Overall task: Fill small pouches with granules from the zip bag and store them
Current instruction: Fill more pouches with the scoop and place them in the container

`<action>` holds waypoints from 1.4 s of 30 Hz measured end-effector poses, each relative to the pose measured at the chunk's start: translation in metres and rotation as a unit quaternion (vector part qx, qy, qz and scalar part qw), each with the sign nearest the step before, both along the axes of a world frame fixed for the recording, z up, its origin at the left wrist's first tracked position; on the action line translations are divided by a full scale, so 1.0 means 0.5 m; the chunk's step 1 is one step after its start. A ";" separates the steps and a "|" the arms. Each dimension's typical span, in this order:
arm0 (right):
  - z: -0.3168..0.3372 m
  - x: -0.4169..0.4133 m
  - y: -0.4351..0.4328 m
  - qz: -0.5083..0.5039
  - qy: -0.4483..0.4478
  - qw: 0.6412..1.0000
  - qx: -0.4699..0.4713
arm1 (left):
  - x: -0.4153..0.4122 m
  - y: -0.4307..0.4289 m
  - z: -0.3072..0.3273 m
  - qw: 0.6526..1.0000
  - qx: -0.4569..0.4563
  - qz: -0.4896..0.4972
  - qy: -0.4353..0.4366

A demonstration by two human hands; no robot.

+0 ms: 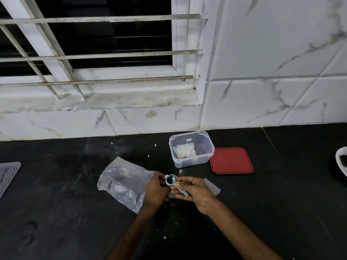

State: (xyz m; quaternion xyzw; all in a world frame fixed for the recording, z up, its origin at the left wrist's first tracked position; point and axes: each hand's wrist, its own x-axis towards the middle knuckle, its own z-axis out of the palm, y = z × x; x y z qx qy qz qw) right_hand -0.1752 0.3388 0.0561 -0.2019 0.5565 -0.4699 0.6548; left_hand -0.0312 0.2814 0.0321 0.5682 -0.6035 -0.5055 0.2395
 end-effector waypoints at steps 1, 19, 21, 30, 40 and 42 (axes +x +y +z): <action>0.000 0.003 0.001 -0.007 -0.001 1.000 0.000 | -0.001 0.000 -0.001 1.000 0.001 -0.001 0.005; 0.009 0.018 -0.016 -0.016 0.239 0.964 -0.112 | -0.006 0.016 0.010 0.999 -0.012 0.039 0.029; 0.016 0.018 -0.017 0.000 0.265 0.954 -0.137 | -0.007 0.019 0.011 0.999 -0.023 0.034 0.019; 0.009 0.029 -0.014 -0.027 0.277 0.947 -0.158 | -0.015 0.021 0.011 0.997 -0.048 0.056 -0.008; -0.009 0.026 -0.005 0.009 0.417 0.887 -0.200 | -0.019 0.032 0.006 0.996 0.011 0.089 0.024; -0.015 0.025 0.000 0.022 0.430 0.880 -0.198 | -0.014 0.035 0.008 0.995 0.013 0.094 0.024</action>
